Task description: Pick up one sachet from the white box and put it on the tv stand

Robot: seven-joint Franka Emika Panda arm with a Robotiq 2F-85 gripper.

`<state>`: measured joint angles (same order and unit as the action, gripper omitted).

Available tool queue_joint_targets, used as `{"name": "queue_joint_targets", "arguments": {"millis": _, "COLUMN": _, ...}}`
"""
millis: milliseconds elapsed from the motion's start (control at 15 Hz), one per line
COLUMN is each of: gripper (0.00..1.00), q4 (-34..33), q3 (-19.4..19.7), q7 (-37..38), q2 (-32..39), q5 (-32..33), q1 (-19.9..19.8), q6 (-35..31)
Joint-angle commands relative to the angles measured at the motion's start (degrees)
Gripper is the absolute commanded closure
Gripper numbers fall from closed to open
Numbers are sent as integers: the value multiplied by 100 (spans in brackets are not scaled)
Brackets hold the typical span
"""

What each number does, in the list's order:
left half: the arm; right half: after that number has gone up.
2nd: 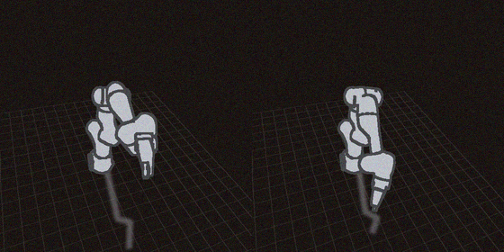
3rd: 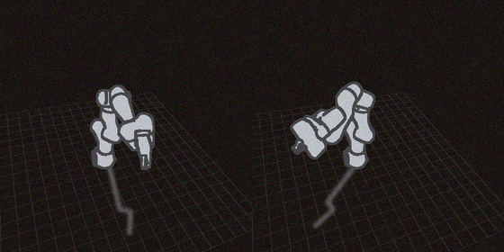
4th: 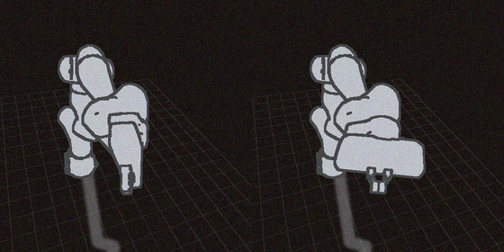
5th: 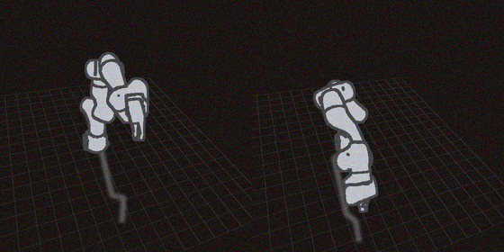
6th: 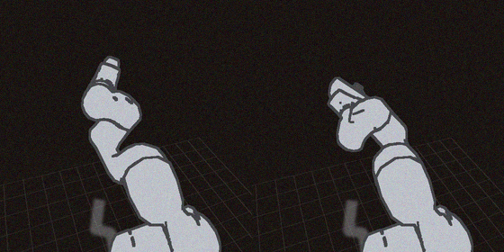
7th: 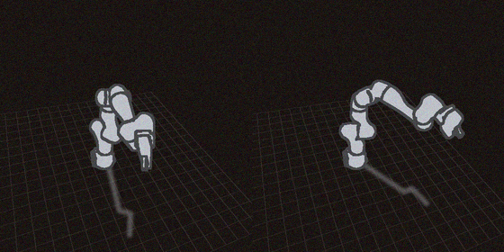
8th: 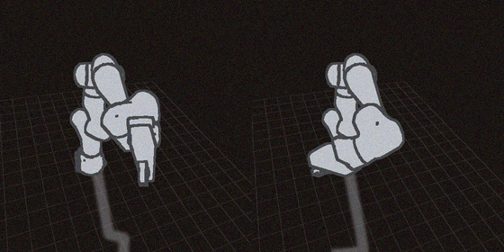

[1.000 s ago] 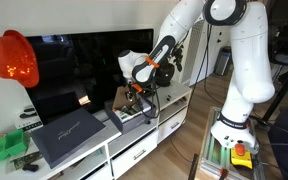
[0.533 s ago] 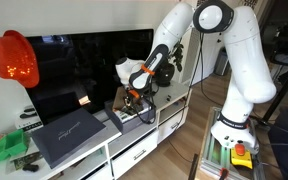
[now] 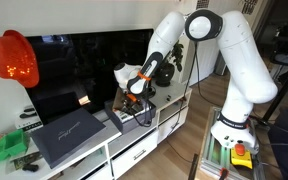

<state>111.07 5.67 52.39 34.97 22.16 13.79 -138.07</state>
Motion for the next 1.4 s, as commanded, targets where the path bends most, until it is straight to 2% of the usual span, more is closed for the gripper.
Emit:
{"name": "queue_joint_targets", "arguments": {"millis": 0, "gripper": 36, "q4": -302, "q3": 156, "q7": 137, "q2": 331, "q5": -5, "q1": 198, "q6": -84}}
{"name": "queue_joint_targets", "arguments": {"millis": 733, "gripper": 32, "q4": -546, "q3": 194, "q7": 80, "q2": 880, "q5": -120, "q1": 301, "q6": -183}}
{"name": "queue_joint_targets", "arguments": {"millis": 933, "gripper": 43, "q4": -577, "q3": 231, "q7": 46, "q2": 963, "q5": -128, "q1": 320, "q6": -147}}
{"name": "queue_joint_targets", "arguments": {"millis": 1000, "gripper": 55, "q4": -593, "q3": 240, "q7": 21, "q2": 972, "q5": -137, "q1": 317, "q6": -108}}
{"name": "queue_joint_targets", "arguments": {"millis": 1067, "gripper": 60, "q4": -603, "q3": 264, "q7": 27, "q2": 969, "q5": -132, "q1": 324, "q6": -104}}
{"name": "queue_joint_targets", "arguments": {"millis": 1333, "gripper": 92, "q4": -656, "q3": 304, "q7": 27, "q2": 938, "q5": -133, "q1": 328, "q6": -86}}
